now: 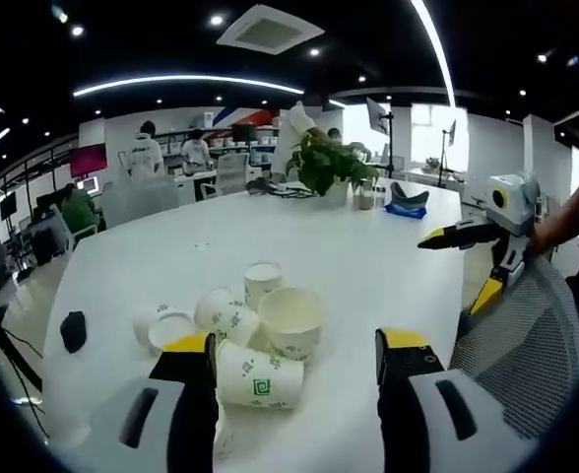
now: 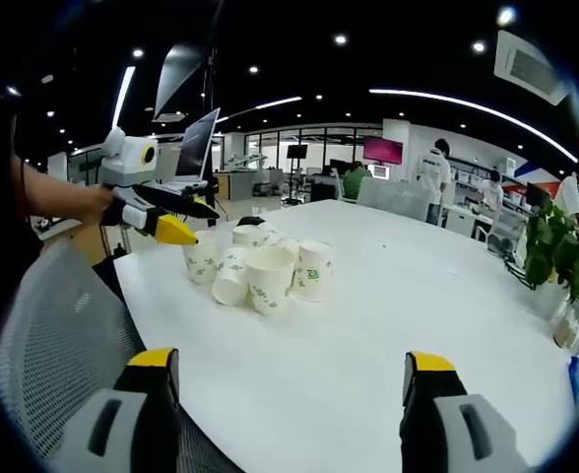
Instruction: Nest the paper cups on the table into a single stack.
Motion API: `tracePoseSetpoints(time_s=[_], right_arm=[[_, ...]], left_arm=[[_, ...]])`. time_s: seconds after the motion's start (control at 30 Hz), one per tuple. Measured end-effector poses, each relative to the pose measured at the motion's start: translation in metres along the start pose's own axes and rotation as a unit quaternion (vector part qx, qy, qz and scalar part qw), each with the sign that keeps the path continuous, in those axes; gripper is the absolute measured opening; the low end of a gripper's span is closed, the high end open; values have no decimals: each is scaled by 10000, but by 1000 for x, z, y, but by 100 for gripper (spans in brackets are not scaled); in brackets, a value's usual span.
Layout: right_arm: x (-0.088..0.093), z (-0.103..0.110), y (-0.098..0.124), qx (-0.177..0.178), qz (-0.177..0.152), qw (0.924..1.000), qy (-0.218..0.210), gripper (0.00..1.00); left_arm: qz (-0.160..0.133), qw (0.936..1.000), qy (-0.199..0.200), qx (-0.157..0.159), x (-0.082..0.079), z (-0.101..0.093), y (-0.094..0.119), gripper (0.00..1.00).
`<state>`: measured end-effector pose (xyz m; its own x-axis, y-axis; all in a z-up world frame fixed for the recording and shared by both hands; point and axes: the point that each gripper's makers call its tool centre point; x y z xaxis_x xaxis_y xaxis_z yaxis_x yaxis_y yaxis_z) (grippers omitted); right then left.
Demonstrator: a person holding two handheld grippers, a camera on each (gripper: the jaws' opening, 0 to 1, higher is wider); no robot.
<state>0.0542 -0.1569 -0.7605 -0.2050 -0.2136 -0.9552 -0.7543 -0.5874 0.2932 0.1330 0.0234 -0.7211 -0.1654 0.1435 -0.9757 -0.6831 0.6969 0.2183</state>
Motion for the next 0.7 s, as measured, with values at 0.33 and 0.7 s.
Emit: tracePoseSetpoints(time_s=[0.33,0.7], right_arm=[[-3,1,0,-4,-57,10000,-23,98],[-3,1,-1,12,-46,10000,-19,98]], left_arm=[[20,9999,120,-14,2,8,-24,57],[73,9996,226,-137,3,19,-49,49]])
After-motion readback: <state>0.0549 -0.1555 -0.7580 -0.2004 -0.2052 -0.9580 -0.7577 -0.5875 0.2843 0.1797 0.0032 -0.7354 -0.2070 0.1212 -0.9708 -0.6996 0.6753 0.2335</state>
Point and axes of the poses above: the point that each gripper's makers call its tool centre point, and the gripper's own axes: y roughly backward along the fingers, z roughly to its left, x roughly out of its underside, and after that the axes turned 9 degrees about -z, right-handed
